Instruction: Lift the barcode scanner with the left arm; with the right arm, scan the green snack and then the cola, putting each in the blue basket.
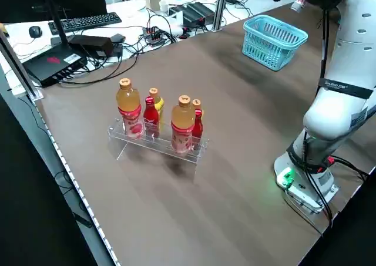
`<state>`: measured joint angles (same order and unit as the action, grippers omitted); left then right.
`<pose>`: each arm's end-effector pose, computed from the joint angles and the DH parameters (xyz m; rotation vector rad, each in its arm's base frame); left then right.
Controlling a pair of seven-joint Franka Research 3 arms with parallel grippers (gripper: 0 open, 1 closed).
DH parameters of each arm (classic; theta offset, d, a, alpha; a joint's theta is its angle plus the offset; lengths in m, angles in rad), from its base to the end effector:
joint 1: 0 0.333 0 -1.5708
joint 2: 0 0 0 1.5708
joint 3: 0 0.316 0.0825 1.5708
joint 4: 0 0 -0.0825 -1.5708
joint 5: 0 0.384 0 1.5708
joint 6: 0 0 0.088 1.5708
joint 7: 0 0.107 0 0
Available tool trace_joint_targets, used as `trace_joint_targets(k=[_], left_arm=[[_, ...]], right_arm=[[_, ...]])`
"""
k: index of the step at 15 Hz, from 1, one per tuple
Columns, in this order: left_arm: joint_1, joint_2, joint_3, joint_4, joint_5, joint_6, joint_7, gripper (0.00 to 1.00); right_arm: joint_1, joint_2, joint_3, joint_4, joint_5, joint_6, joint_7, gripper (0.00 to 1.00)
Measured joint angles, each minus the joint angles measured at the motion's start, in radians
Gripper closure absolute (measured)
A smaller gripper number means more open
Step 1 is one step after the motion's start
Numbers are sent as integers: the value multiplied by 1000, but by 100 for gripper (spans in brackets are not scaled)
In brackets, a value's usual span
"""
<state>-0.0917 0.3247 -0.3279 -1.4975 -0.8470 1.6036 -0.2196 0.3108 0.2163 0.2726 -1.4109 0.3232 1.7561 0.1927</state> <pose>0.5654 -0.3058 0.5185 2.2380 -0.0793 -0.5792 0.5256 0.3577 0.6006 -2.6997 -0.4667 0.0245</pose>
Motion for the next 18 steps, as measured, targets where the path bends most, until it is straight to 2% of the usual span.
trace_joint_targets(k=[4, 7, 18], left_arm=[[0, 15, -38, 4, -1, 0, 80, 63], [-1, 18, -57, 5, -1, 0, 124, 63], [-14, 53, -57, 5, 66, 4, 236, 63]], right_arm=[[39, 37, 0, 0, 3, 72, 11, 68], [68, 58, 0, 0, 3, 82, 25, 68], [72, 60, -7, 5, 6, 79, 33, 68]])
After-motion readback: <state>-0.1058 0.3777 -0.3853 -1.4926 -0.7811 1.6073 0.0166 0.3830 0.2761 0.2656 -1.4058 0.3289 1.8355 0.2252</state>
